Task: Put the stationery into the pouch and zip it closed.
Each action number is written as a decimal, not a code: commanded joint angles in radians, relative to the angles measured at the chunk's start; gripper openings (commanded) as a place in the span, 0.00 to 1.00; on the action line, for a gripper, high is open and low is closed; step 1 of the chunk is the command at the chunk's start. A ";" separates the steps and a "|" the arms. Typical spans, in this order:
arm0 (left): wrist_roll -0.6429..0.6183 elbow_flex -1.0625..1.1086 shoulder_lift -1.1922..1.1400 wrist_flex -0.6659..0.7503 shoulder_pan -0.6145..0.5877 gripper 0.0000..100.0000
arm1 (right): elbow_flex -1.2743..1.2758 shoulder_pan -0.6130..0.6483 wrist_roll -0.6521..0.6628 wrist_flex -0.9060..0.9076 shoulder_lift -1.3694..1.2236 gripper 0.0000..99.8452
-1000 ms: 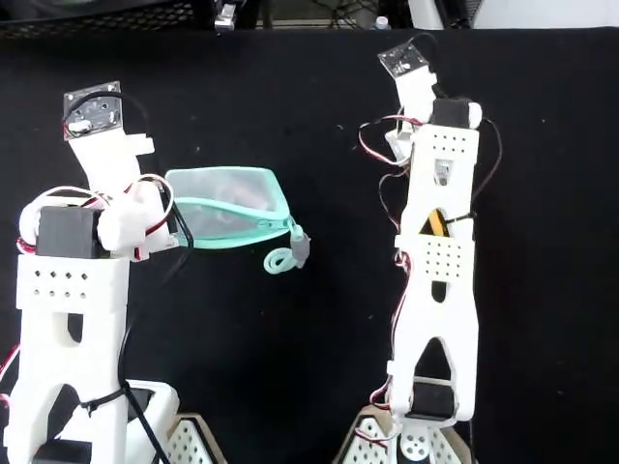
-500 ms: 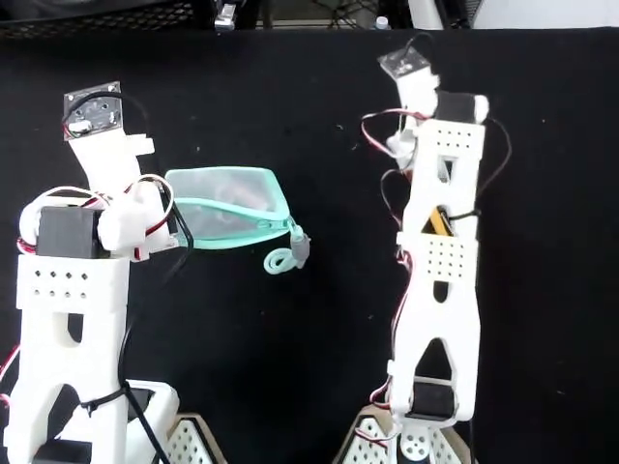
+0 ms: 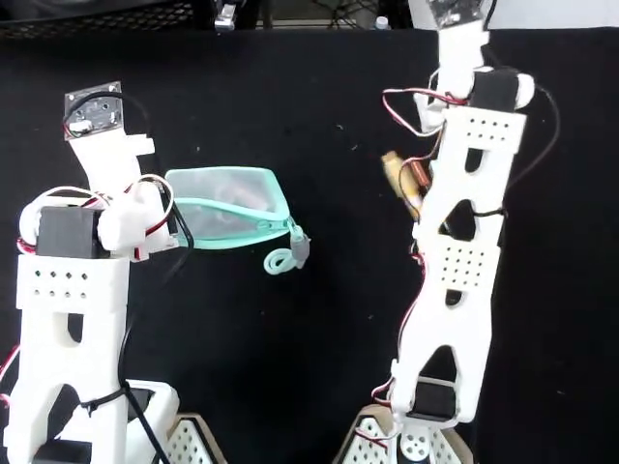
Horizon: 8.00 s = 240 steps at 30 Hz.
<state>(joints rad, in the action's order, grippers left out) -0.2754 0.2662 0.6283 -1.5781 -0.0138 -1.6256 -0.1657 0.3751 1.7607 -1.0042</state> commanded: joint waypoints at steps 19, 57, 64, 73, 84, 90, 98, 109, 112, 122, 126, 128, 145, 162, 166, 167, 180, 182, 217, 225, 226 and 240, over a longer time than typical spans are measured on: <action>0.008 -0.005 0.017 0.028 -0.005 0.03 | 0.791 0.184 -0.002 0.005 0.697 0.01; 0.008 -0.004 0.015 0.028 -0.005 0.03 | 1.469 0.250 0.164 -0.796 0.378 0.21; 0.009 -0.004 0.015 0.028 -0.005 0.03 | 1.412 0.249 0.158 -0.793 0.338 0.02; 0.009 -0.004 0.015 0.028 -0.005 0.03 | 1.570 0.193 0.164 -0.783 0.573 0.01; 0.009 -0.004 0.015 0.028 -0.005 0.03 | 1.937 0.187 0.110 -0.783 1.264 0.01; 0.009 -0.004 0.015 0.028 -0.005 0.03 | 2.098 0.189 -0.080 -0.833 1.736 0.01; 0.009 -0.002 0.015 0.028 -0.005 0.03 | 2.312 0.278 -0.117 -0.724 2.022 0.01; 0.009 -0.002 0.015 0.028 -0.005 0.03 | 2.644 0.123 0.000 -0.700 1.989 0.01; 0.009 -0.002 0.015 0.028 -0.005 0.03 | 2.678 0.091 0.021 -0.752 1.899 0.01; 0.009 -0.002 0.015 0.028 -0.005 0.03 | 2.399 0.048 0.040 -0.770 1.273 0.01; 0.009 -0.002 0.015 0.028 -0.007 0.03 | 2.270 0.048 0.046 -0.769 1.070 0.02; 0.009 -0.002 0.015 0.028 -0.007 0.03 | 2.233 0.049 0.046 -0.767 1.007 0.04; 0.009 -0.002 0.015 0.028 -0.007 0.03 | 2.157 0.055 0.129 -0.692 0.946 0.14; 0.009 -0.002 0.015 0.028 -0.007 0.03 | 2.143 0.054 0.212 -0.605 0.892 0.14; 0.009 -0.002 0.015 0.028 -0.007 0.03 | 2.097 0.048 0.212 -0.614 0.779 0.14; 0.009 -0.002 0.015 0.028 -0.007 0.03 | 2.084 0.048 0.212 -0.620 0.759 0.12; 0.009 -0.002 0.015 0.028 -0.007 0.03 | 2.167 0.048 0.215 -0.646 1.075 0.01; 0.009 -0.002 0.015 0.028 -0.007 0.03 | 2.203 0.048 0.215 -0.646 1.196 0.01; 0.009 -0.002 0.014 0.028 -0.004 0.03 | 2.017 0.868 -0.342 -0.902 2.173 0.01; 0.008 -0.004 0.015 0.028 -0.005 0.03 | 2.288 0.930 -0.341 -1.151 2.175 0.01; 0.008 -0.004 0.015 0.028 -0.005 0.03 | 2.312 0.934 -0.341 -1.172 2.175 0.01; 0.008 -0.004 0.015 0.025 -0.005 0.03 | 2.631 0.914 -0.235 -1.398 2.167 0.01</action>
<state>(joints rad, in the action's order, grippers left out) -0.2754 0.2662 0.6283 -1.5781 -0.0138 0.9643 0.7779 0.1220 0.3982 1.1577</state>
